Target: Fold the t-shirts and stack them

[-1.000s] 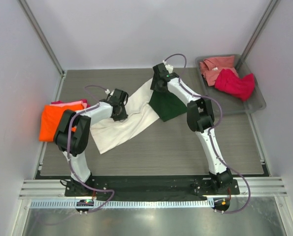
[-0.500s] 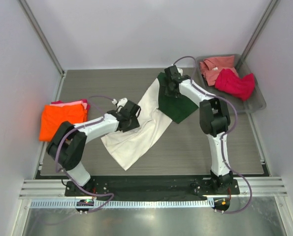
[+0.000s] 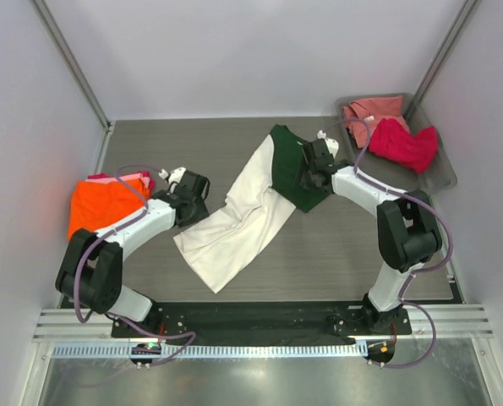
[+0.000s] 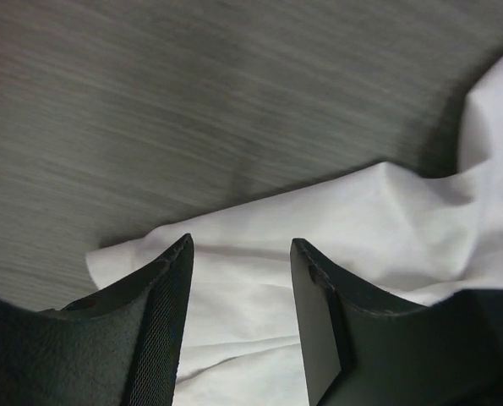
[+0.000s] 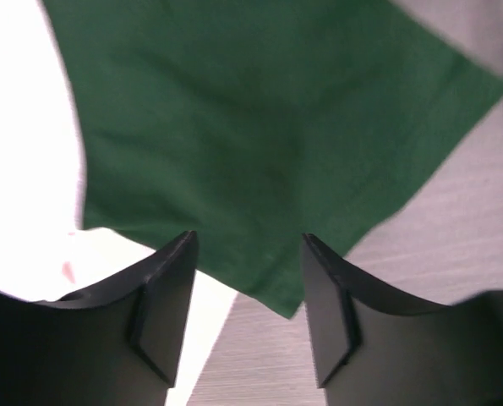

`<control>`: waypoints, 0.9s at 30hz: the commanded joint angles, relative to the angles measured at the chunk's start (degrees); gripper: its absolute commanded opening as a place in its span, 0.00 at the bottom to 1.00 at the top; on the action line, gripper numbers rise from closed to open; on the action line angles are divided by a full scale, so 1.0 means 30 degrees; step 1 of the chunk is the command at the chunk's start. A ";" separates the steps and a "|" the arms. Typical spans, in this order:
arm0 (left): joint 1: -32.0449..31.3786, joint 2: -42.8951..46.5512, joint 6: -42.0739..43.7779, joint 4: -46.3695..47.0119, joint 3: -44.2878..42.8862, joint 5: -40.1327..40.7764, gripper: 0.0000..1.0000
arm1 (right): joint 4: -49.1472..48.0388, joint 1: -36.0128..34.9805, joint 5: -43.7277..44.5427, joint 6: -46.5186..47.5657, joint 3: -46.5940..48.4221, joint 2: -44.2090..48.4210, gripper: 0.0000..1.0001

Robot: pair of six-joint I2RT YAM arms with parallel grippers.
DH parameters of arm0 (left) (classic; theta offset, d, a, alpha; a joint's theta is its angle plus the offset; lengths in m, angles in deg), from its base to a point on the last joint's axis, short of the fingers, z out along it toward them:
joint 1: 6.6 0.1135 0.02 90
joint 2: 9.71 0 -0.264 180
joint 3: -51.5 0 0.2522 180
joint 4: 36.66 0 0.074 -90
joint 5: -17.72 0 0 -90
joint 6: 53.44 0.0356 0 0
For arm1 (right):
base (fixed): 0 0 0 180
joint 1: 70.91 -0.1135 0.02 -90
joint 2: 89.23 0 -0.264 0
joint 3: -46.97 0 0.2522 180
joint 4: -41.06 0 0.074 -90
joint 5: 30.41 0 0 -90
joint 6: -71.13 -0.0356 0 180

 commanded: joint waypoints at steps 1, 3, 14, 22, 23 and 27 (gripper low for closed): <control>0.0343 -0.0087 0.0449 0.0355 0.1222 -0.0539 0.51 | -0.1313 -0.0029 0.0453 -0.1355 -0.0887 0.0069 0.56; 0.0549 -0.0028 0.0478 0.0561 0.1606 -0.0568 0.51 | -0.1402 0.0029 0.0570 -0.1444 -0.0946 -0.0253 0.53; 0.0347 -0.0467 -0.0895 0.3016 0.4915 -0.5164 0.44 | -0.1315 0.0762 0.0104 -0.1270 0.0780 -0.4319 0.47; -0.6035 0.0499 -0.6716 0.5073 0.7876 -0.4234 0.44 | -0.0498 0.1377 -0.1186 -0.0391 0.4439 -0.8014 0.45; -0.6796 0.0587 -0.7483 0.5219 0.7965 -0.3535 0.44 | -0.0262 0.1378 -0.1477 -0.0274 0.4995 -0.8540 0.45; -1.1133 0.1143 -1.1117 0.5308 0.8054 -0.1802 0.43 | 0.0676 0.1524 -0.1714 0.0604 0.8160 -1.0534 0.44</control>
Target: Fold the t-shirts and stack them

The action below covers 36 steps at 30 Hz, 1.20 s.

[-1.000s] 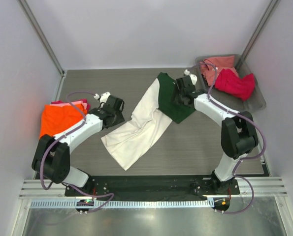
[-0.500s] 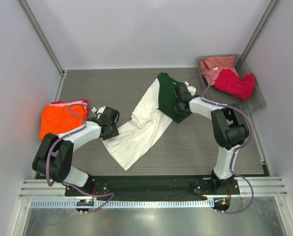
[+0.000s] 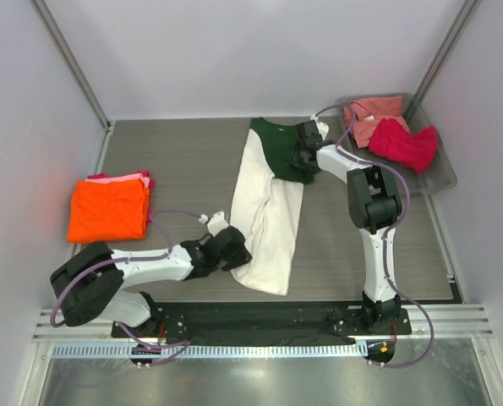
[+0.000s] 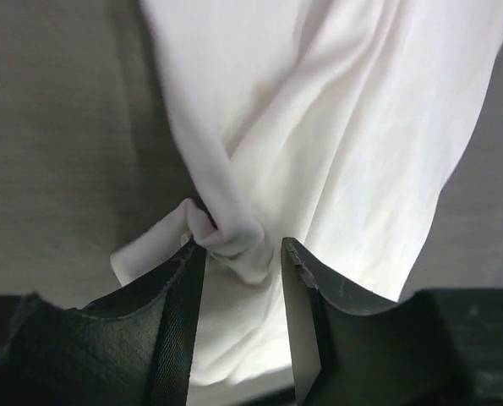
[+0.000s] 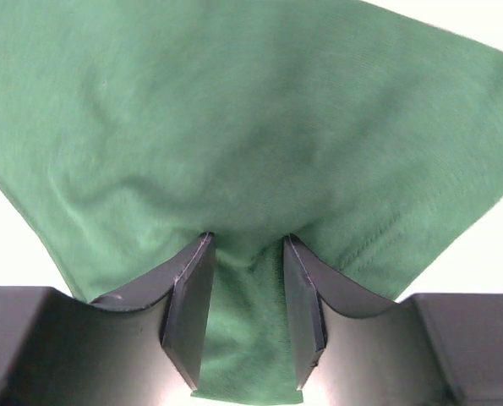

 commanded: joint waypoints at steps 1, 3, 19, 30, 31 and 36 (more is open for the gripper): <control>-0.3210 -0.0168 -0.4978 -0.2123 0.1111 0.0406 0.43 | 0.1777 0.0162 -0.0942 0.1043 0.1613 -0.2855 0.44; -0.5225 0.0097 -0.6446 -0.2240 0.0731 0.1807 0.43 | 0.2099 0.0337 -0.1465 0.1569 0.3130 -0.3533 0.46; -0.5826 0.4608 -0.2387 -1.1235 -0.4690 0.6622 0.70 | 0.3830 -0.0042 -0.1059 0.3039 0.0893 0.3661 0.85; 0.0592 0.2884 0.2747 -0.4354 -0.3284 -0.0202 0.46 | 0.2278 -0.6975 -0.0329 -0.0943 -1.2264 1.4271 0.14; 0.0650 0.2562 0.2894 -0.3683 -0.3342 -0.0611 0.44 | 0.2103 -0.7566 -0.0269 -0.1383 -1.2791 1.4769 0.09; 0.0797 0.0247 0.3159 -0.2564 -0.3636 -0.1375 0.28 | 0.1078 -1.0584 0.0229 -0.4282 -1.5138 1.6620 0.01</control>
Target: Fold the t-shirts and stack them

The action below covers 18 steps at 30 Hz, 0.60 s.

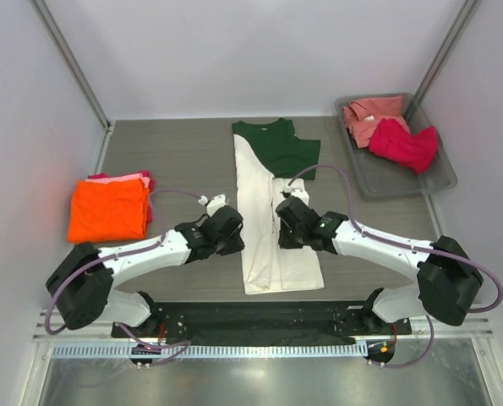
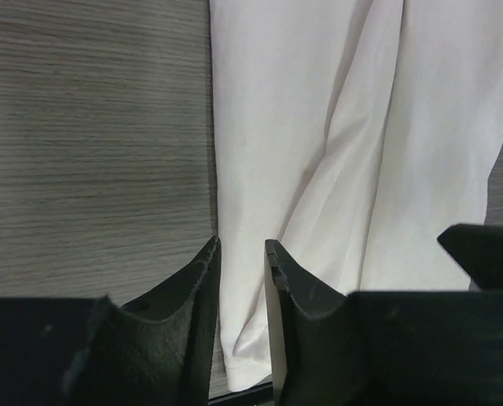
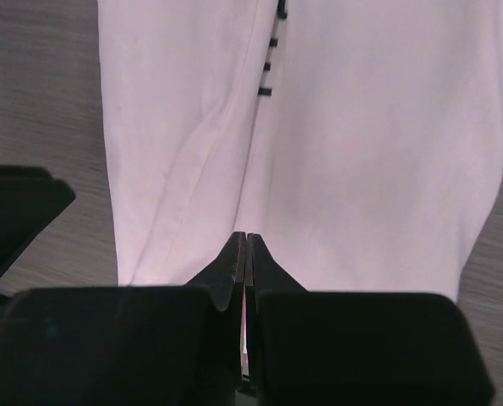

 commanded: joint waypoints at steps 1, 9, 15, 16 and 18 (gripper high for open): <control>0.0098 -0.0927 0.0821 0.2113 -0.0306 -0.1208 0.27 | -0.1691 -0.1981 0.1146 -0.2931 -0.0707 0.0832 0.01; 0.0098 -0.1664 -0.0087 0.3021 0.1273 -0.2555 0.34 | -0.3216 -0.5824 0.1852 -0.4897 -0.0913 -0.1216 0.21; 0.0069 -0.1019 -0.1259 0.4952 0.3616 -0.4047 0.29 | -0.3656 -0.8315 0.3082 -0.5951 -0.0444 -0.2273 0.38; 0.0097 -0.0873 -0.1434 0.5248 0.4054 -0.4283 0.28 | -0.3774 -0.8435 0.3054 -0.6040 -0.0473 -0.2535 0.38; 0.0068 -0.0784 -0.1670 0.5950 0.4380 -0.4577 0.26 | -0.3862 -0.8582 0.3054 -0.6099 -0.0444 -0.2828 0.39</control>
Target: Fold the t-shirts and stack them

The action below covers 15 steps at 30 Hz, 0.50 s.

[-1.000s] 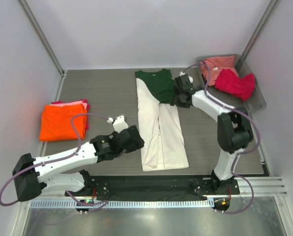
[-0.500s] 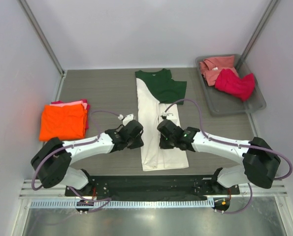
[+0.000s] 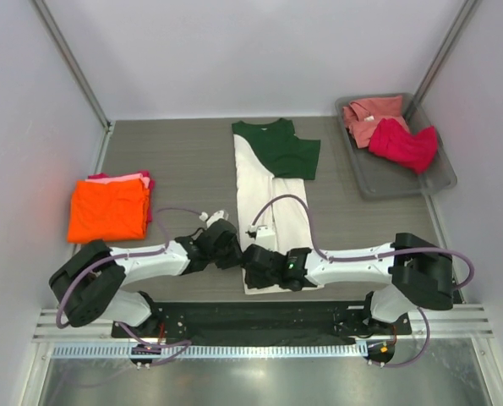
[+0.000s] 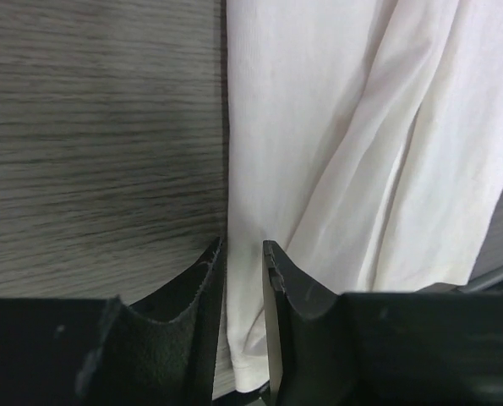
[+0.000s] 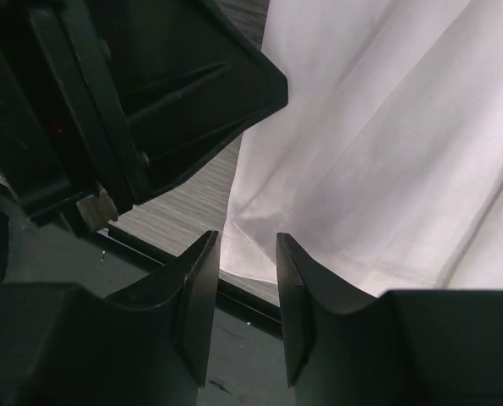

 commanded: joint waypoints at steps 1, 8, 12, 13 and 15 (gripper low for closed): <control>-0.0004 0.0098 -0.0621 0.1312 0.0782 -0.1213 0.26 | -0.0926 -0.0204 0.1072 -0.0781 0.0394 -0.0411 0.39; -0.0033 -0.1305 -0.0592 0.2660 0.0724 -0.2559 0.05 | -0.0722 -0.0380 0.1219 -0.0722 0.0921 -0.1992 0.37; -0.0004 -0.1368 -0.0592 0.2750 0.0723 -0.2356 0.00 | -0.0517 -0.0526 0.1540 -0.1014 0.0776 -0.1734 0.20; -0.0033 -0.1309 -0.0563 0.2633 0.0752 -0.2210 0.00 | -0.0401 -0.0555 0.1715 -0.1247 0.0659 -0.1470 0.17; -0.0005 -0.1163 -0.0475 0.2283 0.0724 -0.1918 0.00 | -0.0399 -0.0556 0.2038 -0.1453 0.0132 -0.0767 0.15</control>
